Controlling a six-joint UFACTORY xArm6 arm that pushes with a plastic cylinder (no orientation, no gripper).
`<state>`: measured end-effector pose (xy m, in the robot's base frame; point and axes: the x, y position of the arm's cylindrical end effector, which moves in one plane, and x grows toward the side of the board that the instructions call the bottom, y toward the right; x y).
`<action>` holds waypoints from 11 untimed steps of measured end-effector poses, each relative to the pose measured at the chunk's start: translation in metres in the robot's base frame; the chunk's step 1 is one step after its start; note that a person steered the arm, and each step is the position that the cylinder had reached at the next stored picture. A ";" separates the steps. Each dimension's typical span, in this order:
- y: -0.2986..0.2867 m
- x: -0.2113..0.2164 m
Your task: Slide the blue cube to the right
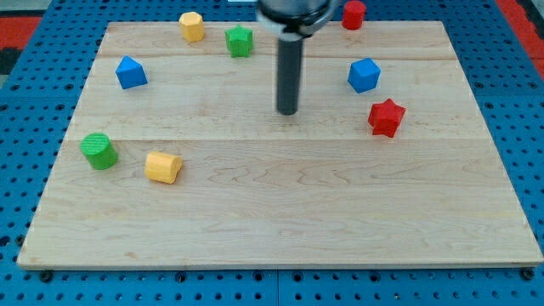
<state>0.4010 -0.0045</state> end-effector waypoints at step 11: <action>-0.067 -0.064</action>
